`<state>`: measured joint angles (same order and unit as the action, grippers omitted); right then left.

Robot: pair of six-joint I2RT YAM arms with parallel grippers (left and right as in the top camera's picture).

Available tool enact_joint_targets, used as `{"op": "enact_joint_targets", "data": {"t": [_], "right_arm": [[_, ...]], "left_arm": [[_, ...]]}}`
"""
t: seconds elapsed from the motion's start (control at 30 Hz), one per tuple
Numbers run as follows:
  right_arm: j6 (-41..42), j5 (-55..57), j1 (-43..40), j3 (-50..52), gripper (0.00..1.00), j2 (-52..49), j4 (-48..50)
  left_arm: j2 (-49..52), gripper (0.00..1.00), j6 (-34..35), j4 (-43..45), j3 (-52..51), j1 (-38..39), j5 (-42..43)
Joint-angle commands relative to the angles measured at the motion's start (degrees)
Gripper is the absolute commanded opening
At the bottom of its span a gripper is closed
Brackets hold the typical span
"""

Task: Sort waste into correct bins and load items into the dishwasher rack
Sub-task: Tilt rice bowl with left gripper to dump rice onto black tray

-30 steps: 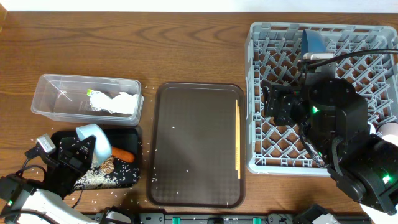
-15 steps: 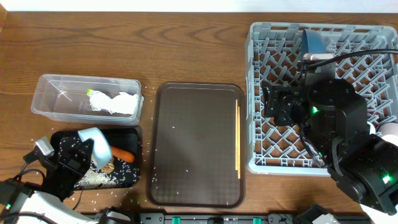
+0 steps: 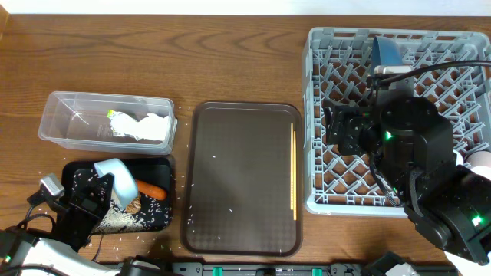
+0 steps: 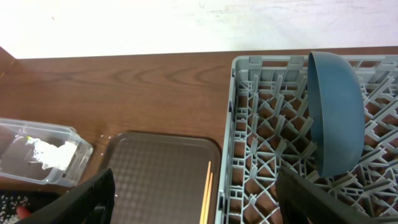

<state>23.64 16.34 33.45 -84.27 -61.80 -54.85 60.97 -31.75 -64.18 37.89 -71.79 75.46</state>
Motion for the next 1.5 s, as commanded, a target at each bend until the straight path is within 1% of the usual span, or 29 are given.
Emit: {"op": "enact_joint_targets", "data": {"t": [0.0,0.13,0.17,0.27,0.77,0.87,0.93,1.0,1.1,1.17,1.2,1.3,1.4,1.47], "right_arm": [[-0.5,0.6,-0.2,-0.3,0.76,0.4,0.2],[-0.5,0.6,-0.2,-0.3,0.76,0.4,0.1],[-0.5,0.6,-0.2,-0.3,0.75,0.4,0.1],[-0.5,0.6,-0.2,-0.3,0.76,0.4,0.1],[-0.5,0.8,-0.2,-0.3,0.76,0.4,0.0],[-0.5,0.8,-0.2,-0.3,0.76,0.4,0.0],[-0.5,0.8,-0.2,-0.3,0.76,0.4,0.0],[-0.5,0.8,-0.2,-0.3,0.77,0.4,0.0],[-0.5,0.8,-0.2,-0.3,0.77,0.4,0.0],[-0.5,0.8,-0.2,-0.3,0.77,0.4,0.0],[-0.5,0.8,-0.2,-0.3,0.77,0.4,0.0],[-0.5,0.8,-0.2,-0.3,0.78,0.4,0.0],[-0.5,0.8,-0.2,-0.3,0.78,0.4,0.0],[-0.5,0.8,-0.2,-0.3,0.79,0.4,0.0]], "left_arm": [[0.4,0.06,-2.5,0.6,-0.2,-0.5,1.7],[0.4,0.06,-2.5,0.4,-0.2,-0.5,0.6],[0.4,0.06,-2.5,0.4,-0.2,-0.5,-0.4],[0.4,0.06,-2.5,0.3,-0.2,-0.5,-3.6],[0.4,0.06,-2.5,0.2,-0.3,-0.5,-4.0],[0.4,0.06,-1.3,0.2,-0.3,-0.5,-4.0],[0.3,0.07,0.2,0.1,-0.1,-0.4,-4.2],[0.0,0.13,1.5,0.0,0.5,-0.3,-4.7],[-0.7,0.13,4.3,-0.8,2.8,0.7,-8.3],[-1.6,0.17,6.5,-1.1,4.0,2.8,-10.2],[-2.2,0.22,8.0,-1.1,4.6,4.1,-11.3],[-3.9,0.30,13.9,-1.1,6.8,7.8,-16.0],[-6.3,0.31,20.7,-1.0,9.5,11.9,-22.3],[-7.2,0.31,22.4,-0.9,10.4,14.9,-24.9]]}}
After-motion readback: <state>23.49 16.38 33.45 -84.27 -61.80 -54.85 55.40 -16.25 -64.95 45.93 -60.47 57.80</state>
